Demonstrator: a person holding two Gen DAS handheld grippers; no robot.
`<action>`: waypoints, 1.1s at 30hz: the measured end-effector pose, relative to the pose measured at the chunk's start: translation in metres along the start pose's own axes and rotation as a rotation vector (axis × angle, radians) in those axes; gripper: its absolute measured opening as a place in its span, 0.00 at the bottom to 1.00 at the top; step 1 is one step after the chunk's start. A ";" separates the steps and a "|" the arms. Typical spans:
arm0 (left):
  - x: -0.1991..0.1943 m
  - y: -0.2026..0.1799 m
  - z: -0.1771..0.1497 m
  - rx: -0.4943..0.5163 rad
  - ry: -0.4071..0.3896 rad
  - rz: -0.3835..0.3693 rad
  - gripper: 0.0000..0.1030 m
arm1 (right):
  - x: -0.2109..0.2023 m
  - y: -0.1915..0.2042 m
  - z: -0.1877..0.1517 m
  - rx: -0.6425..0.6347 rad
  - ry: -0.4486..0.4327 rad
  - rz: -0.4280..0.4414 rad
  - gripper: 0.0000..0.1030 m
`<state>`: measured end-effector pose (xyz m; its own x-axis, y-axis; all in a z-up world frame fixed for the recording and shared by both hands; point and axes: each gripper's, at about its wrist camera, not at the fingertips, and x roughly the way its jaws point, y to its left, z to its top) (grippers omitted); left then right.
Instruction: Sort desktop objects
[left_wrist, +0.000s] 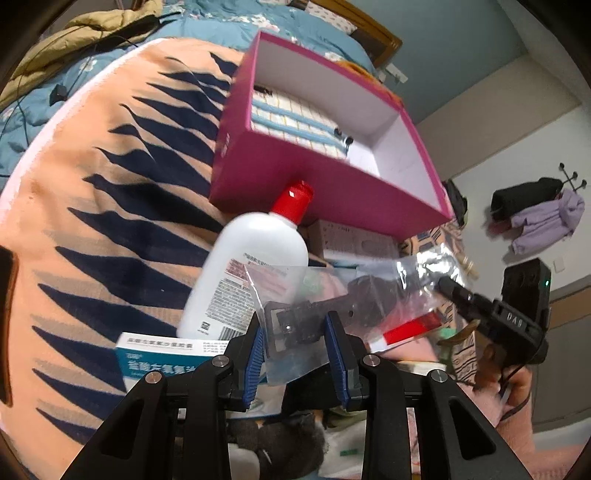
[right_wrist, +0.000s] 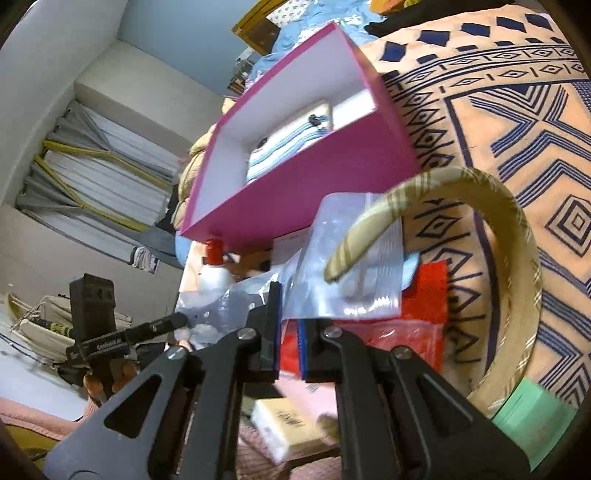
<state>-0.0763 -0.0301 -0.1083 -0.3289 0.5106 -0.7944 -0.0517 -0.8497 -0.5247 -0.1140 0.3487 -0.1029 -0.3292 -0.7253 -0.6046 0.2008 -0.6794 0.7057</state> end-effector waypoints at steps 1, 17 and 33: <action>-0.005 0.000 0.000 0.003 -0.012 0.002 0.30 | 0.000 0.002 -0.001 -0.001 0.002 0.011 0.09; -0.050 0.001 0.009 0.014 -0.134 0.004 0.30 | -0.011 0.046 0.012 -0.111 -0.049 0.092 0.09; -0.063 -0.021 0.047 0.090 -0.209 0.008 0.30 | -0.020 0.071 0.052 -0.223 -0.102 0.079 0.09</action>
<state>-0.0983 -0.0504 -0.0325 -0.5171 0.4738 -0.7128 -0.1290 -0.8665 -0.4823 -0.1413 0.3213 -0.0214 -0.3934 -0.7696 -0.5029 0.4243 -0.6373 0.6433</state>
